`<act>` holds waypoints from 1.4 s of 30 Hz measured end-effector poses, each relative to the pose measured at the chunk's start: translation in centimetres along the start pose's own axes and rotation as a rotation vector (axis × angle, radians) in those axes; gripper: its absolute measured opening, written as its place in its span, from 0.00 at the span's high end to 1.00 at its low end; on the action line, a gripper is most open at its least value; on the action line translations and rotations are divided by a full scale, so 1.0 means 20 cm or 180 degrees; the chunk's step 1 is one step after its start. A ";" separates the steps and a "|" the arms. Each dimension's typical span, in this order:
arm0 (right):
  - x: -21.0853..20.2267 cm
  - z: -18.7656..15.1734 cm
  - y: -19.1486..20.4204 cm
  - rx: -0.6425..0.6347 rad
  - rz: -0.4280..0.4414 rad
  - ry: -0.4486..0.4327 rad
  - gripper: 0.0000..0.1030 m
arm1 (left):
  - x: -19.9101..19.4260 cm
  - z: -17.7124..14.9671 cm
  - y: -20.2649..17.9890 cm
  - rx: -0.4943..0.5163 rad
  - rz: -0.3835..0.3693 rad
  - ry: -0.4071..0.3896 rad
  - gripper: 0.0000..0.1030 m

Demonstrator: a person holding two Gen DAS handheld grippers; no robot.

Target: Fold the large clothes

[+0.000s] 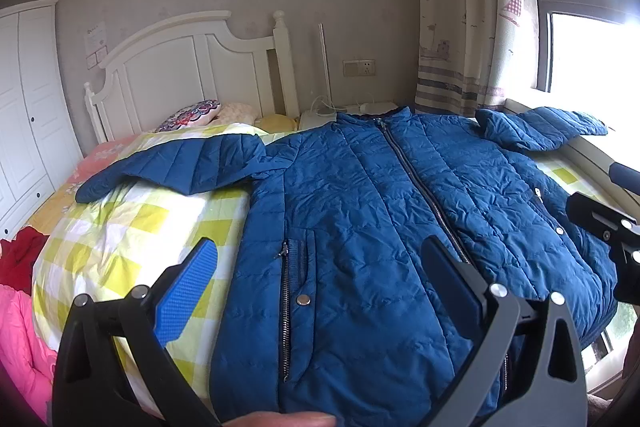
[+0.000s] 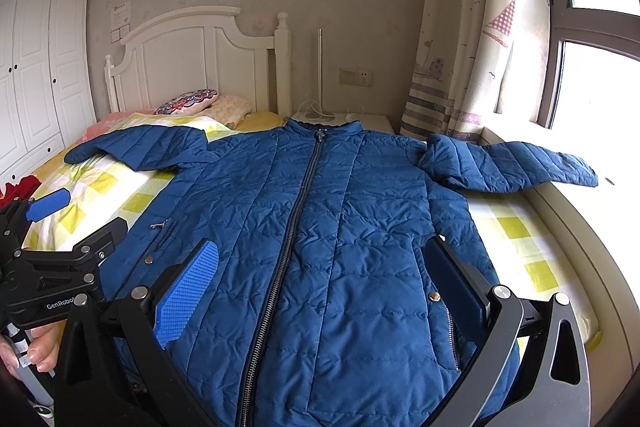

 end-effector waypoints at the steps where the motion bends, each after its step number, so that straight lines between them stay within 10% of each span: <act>1: 0.00 0.00 0.00 0.0002 -0.0001 0.0002 0.04 | 0.00 0.00 0.00 0.0005 -0.0001 0.0001 0.02; 17: 0.29 -0.07 -0.14 -0.0046 0.0021 0.0347 0.04 | 0.34 -0.04 -0.04 0.0089 -0.0147 0.0529 0.02; 23: 0.74 -0.04 -0.70 0.0935 -0.0253 0.0998 0.04 | 0.97 0.03 -0.09 0.0516 -0.0209 0.1234 0.02; 37: 1.46 0.28 -1.77 0.2336 -0.1025 0.0854 0.04 | 1.78 0.30 0.05 0.0092 -0.0483 0.1414 0.02; 42: 1.57 0.39 -1.76 0.2206 -0.1231 0.0557 0.67 | 1.88 0.36 0.07 0.0097 -0.0464 0.1419 0.02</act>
Point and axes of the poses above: each gripper's, at about its wrist camera, not at the fingertips, and x roughly the way its jaws point, y to its left, z to its top, the point moved 4 cm from there along x, roughly the way its jaws point, and after that the axes turned 1 degree about z, right-handed, at the moved point
